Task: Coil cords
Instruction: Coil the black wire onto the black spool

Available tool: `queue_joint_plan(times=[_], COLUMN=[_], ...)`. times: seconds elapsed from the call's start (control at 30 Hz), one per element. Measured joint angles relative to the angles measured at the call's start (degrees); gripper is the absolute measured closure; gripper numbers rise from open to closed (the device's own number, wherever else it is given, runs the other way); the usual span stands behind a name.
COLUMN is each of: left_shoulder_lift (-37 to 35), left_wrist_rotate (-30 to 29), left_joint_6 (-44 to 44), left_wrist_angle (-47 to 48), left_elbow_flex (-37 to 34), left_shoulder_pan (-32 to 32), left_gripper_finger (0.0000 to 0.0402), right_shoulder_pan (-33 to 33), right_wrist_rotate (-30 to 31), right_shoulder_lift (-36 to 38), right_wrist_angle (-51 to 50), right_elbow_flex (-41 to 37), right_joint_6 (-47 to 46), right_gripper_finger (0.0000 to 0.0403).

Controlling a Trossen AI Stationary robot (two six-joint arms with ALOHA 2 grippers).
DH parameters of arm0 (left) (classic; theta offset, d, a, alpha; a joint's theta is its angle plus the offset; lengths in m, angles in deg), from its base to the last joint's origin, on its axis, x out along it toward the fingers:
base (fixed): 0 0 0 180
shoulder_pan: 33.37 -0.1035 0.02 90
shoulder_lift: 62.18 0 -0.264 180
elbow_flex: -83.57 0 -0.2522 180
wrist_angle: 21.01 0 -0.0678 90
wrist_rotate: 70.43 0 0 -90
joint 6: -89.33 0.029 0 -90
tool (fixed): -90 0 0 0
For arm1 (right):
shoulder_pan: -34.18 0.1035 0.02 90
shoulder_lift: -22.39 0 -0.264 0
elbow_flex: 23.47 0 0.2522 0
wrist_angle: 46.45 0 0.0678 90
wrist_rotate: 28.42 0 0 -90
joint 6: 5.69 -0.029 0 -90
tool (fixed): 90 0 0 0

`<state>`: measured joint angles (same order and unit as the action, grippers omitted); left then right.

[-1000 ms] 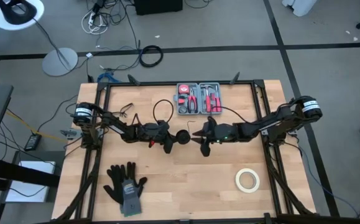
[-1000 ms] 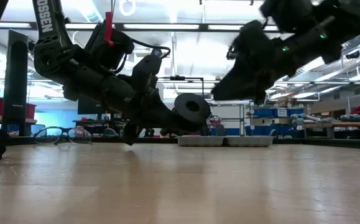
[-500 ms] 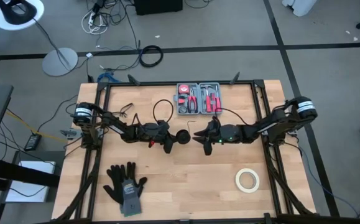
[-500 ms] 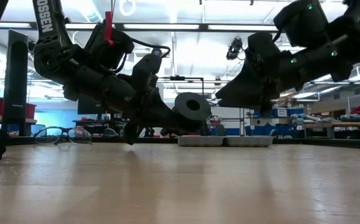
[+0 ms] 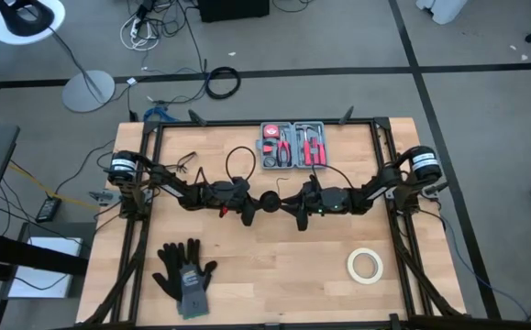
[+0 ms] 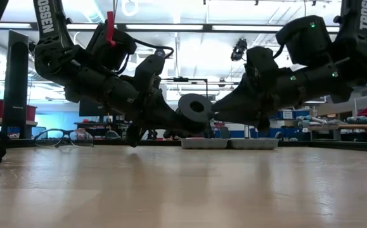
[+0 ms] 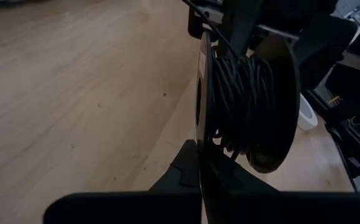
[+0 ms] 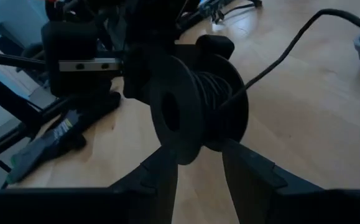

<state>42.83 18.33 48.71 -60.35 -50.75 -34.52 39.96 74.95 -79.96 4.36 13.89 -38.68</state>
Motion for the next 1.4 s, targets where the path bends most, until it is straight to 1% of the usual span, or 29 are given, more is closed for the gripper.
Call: queue_joint_plan(times=[0.33,1.03,1.27,1.4], left_shoulder_lift=[0.00,0.00,0.00,0.00], left_wrist_rotate=[-0.02,-0.02,0.06,1.30], left_joint_6=[0.04,0.07,-0.06,-0.10], left_wrist_angle=[-0.26,-1.45,-1.49,-1.59], left_elbow_flex=[0.00,0.00,0.00,0.00], left_shoulder_pan=[0.00,0.00,0.00,0.00], left_gripper_finger=[0.0401,0.0401,0.0401,0.0401], right_shoulder_pan=[0.00,0.00,-0.04,-0.34], right_wrist_rotate=[-0.05,0.04,1.80,2.12], right_shoulder_lift=[-0.67,-0.67,-0.67,-0.67], right_wrist_angle=[4.10,3.93,3.87,3.87], right_elbow_flex=[0.07,0.08,1.48,1.69], right_joint_6=[1.68,2.04,3.54,3.65], right_gripper_finger=[0.0275,0.0275,0.0275,0.0277])
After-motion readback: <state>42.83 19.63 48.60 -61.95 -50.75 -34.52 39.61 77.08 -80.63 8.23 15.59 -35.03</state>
